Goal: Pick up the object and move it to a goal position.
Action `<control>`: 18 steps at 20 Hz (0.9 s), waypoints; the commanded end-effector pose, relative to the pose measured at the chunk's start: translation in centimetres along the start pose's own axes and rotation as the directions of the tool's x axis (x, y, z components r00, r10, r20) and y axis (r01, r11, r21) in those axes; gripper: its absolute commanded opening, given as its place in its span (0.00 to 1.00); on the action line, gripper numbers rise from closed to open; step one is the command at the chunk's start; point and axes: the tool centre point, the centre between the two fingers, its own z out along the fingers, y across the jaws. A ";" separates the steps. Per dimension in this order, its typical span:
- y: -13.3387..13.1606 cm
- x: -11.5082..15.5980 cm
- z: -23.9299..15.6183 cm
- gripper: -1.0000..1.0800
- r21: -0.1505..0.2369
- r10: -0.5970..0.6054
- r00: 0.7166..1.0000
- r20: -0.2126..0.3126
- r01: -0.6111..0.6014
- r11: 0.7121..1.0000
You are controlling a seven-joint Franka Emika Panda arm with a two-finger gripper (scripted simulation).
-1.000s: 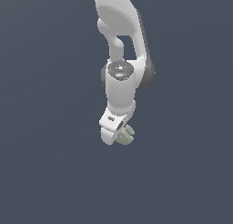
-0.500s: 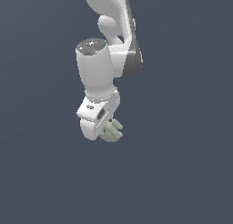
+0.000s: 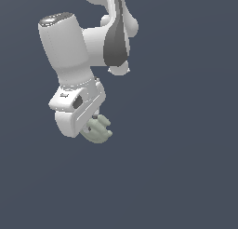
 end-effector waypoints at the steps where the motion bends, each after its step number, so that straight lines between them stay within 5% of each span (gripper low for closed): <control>1: 1.0 -0.9 -1.4 0.00 -0.014 -0.029 0.999 -0.019 0.029 0.999; 18: 8.0 -7.2 -10.5 0.00 -0.113 -0.220 0.966 -0.137 0.206 0.972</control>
